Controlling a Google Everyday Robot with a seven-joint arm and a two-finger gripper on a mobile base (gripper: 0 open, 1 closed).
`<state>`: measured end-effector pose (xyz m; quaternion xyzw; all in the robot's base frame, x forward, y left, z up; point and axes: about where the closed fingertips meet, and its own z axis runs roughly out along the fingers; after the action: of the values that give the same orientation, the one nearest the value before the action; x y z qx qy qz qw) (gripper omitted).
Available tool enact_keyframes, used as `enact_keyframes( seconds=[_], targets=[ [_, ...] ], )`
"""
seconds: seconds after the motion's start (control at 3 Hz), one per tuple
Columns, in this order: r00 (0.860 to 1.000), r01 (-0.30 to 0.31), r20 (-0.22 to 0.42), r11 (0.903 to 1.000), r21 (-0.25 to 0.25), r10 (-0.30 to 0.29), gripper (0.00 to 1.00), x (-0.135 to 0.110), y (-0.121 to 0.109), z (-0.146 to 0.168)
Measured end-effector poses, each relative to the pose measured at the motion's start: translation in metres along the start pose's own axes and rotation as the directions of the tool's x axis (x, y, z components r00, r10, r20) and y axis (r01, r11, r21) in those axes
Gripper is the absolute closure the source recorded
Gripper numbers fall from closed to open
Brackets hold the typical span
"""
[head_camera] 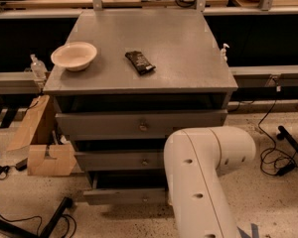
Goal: Open bottom drawer
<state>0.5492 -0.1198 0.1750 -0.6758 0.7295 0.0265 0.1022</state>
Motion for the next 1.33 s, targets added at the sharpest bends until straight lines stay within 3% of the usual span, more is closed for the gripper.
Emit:
enact_keyframes(
  seconds=[0.67, 1.0, 1.33],
  targets=[
    [1.0, 0.0, 0.0, 1.0, 0.0, 0.0, 0.21, 0.0, 0.0001, 0.0],
    [1.0, 0.007, 0.002, 0.9999, -0.007, -0.007, 0.0, 0.0002, -0.0034, 0.0017],
    [1.0, 0.007, 0.002, 0.9999, -0.007, -0.007, 0.0, 0.0002, -0.0034, 0.0017]
  ],
)
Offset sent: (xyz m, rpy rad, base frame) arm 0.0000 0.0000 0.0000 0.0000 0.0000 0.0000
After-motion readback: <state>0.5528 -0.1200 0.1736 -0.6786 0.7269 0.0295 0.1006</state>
